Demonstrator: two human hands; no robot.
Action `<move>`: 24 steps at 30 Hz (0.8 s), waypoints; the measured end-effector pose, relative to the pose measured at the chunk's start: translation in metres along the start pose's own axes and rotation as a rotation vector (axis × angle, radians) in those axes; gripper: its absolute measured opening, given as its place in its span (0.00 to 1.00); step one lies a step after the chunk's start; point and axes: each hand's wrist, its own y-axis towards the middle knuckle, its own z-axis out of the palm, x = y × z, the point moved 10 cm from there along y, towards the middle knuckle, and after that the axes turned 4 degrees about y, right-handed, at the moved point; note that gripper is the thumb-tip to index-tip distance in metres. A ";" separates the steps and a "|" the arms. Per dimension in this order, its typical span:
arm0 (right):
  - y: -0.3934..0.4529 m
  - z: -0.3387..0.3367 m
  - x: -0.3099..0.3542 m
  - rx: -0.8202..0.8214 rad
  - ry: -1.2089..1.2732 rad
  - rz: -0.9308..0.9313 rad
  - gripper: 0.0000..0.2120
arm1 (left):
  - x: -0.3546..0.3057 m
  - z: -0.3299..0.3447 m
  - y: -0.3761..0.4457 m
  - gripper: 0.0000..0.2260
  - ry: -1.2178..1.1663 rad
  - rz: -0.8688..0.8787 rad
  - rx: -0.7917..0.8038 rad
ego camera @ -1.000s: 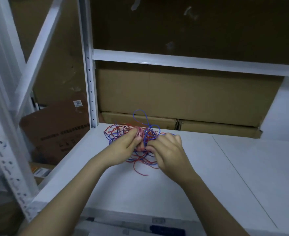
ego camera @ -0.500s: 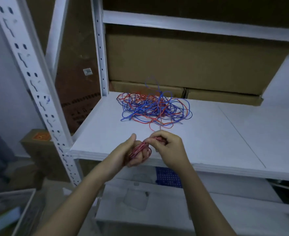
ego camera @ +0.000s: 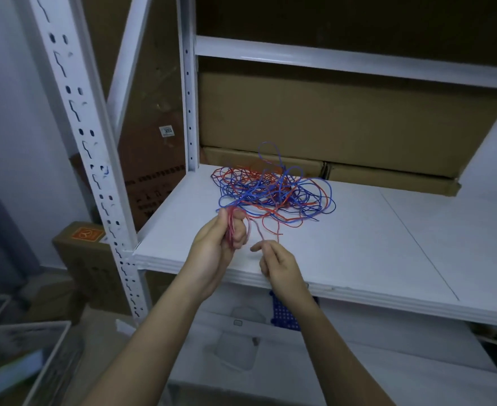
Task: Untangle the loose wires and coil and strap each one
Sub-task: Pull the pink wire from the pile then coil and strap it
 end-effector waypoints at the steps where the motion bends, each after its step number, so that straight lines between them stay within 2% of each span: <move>1: 0.000 -0.001 -0.006 0.015 -0.056 0.001 0.13 | -0.001 -0.002 0.005 0.16 0.001 0.026 -0.029; 4: 0.001 0.002 -0.007 0.120 -0.336 -0.088 0.11 | 0.001 -0.012 0.022 0.13 0.110 0.059 -0.138; 7: 0.001 0.006 0.003 0.218 -0.542 -0.202 0.11 | 0.009 -0.013 0.033 0.11 0.398 0.062 -0.189; 12: 0.003 -0.002 0.021 0.329 -0.588 -0.380 0.10 | 0.040 0.002 0.049 0.08 0.855 0.038 -0.101; 15: 0.014 -0.021 0.022 0.316 -0.585 -0.409 0.10 | 0.061 0.005 0.055 0.07 1.095 -0.027 -0.023; 20: 0.032 -0.054 0.015 0.284 -0.641 -0.457 0.10 | 0.088 0.023 0.054 0.07 1.269 -0.028 0.115; 24: 0.038 -0.068 0.026 0.206 -0.612 -0.523 0.09 | 0.090 0.034 0.054 0.14 1.203 -0.082 0.121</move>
